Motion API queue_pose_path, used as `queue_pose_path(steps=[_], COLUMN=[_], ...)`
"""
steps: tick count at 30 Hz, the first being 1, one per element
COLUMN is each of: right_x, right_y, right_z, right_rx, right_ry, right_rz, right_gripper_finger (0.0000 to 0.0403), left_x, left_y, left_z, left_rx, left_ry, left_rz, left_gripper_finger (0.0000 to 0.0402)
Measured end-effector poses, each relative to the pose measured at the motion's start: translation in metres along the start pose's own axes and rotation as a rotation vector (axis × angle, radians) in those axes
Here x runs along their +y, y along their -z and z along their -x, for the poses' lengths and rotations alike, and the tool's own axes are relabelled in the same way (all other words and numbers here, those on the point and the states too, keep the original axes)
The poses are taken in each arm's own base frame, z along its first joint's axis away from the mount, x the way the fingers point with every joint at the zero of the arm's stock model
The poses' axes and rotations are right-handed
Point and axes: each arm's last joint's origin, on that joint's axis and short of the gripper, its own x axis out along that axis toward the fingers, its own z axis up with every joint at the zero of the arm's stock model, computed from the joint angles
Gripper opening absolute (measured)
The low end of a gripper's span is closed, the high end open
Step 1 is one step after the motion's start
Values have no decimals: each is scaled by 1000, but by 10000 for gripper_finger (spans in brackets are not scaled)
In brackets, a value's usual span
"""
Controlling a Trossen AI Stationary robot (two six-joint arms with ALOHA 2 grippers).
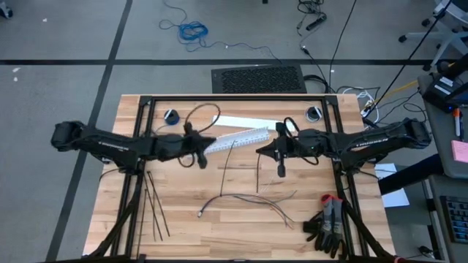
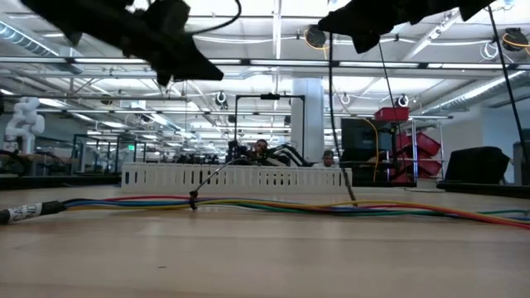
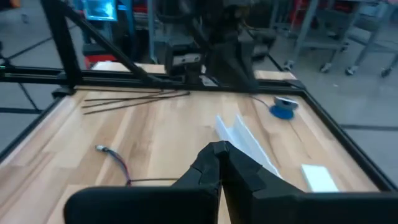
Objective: Ziptie cables
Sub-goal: Wrap the colored loose cables with the black zip tie
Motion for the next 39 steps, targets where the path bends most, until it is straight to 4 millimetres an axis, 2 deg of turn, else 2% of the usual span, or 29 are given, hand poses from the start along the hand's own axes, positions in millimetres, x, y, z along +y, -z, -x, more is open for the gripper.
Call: queue_pose_path(steps=[6,9,13,15,18,22,27,31,34,39], right_x=[1,-6,-14,-17,-17,-13,8,22,26,22], right_y=[4,8,19,20,20,34,50,52,47,27], right_z=[-12,-16,-26,-31,-37,-52,-72,-78,-76,-61], right_rx=[-4,16,70,56,21,61,60,21,-12,-89], right_ry=[-12,84,266,292,234,112,-63,-152,-132,98], right_rz=[-27,-59,-30,-8,-14,-78,-140,-159,-128,43], right_gripper_finger=[0,0,0,0,0,0,0,0,0,0], left_x=[-8,-15,-23,-25,-27,-28,-30,-31,-32,-32], left_y=[44,53,67,72,73,70,68,69,69,69], left_z=[-1,-7,-15,-17,-18,-17,-17,-16,-15,-15], left_rx=[-130,-164,-109,-99,-118,-143,-154,-153,-153,-152], left_ry=[73,85,71,52,49,59,74,79,85,86], left_rz=[83,104,84,77,85,95,93,98,99,100], left_gripper_finger=[15,15,15,15,15,15,15,15,15,15])
